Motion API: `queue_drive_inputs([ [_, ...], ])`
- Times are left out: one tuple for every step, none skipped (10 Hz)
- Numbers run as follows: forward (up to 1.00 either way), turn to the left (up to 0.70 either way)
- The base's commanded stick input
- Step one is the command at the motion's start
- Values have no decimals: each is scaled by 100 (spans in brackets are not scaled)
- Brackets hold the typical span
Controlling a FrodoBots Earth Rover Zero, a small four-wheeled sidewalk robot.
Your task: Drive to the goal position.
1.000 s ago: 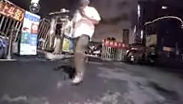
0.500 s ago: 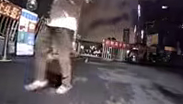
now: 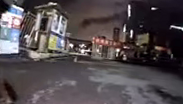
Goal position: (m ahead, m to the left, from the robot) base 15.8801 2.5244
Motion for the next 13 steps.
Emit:
queue_drive_inputs([
  [45, 0],
  [45, 0],
  [45, 0],
  [45, 0],
  [45, 0],
  [45, 0],
  [45, 0],
  [45, 0],
  [45, 0],
  [45, 0],
  [45, 0],
  [45, 23],
  [45, 27],
])
